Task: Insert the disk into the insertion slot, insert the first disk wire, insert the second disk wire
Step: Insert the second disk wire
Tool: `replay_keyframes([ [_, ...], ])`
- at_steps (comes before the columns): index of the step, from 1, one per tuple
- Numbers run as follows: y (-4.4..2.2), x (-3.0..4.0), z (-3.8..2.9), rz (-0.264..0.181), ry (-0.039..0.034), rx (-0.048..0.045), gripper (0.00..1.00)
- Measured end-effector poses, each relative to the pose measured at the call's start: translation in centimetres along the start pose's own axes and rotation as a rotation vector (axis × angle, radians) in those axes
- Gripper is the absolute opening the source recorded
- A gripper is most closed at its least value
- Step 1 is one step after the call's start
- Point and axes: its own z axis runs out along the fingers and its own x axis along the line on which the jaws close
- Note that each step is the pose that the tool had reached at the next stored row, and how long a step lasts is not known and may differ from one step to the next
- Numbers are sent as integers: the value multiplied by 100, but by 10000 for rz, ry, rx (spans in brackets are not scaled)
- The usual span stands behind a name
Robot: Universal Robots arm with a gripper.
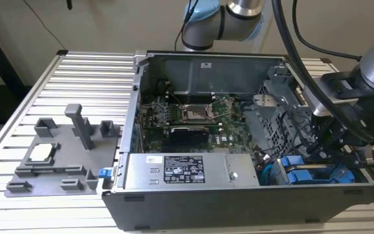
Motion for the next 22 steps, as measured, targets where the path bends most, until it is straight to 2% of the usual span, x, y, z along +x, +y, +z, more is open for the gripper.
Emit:
replay_keyframes([
  [9, -11, 1, 10, 0, -43, 1, 16],
  [22, -14, 6, 55, 1, -30, 2, 16],
])
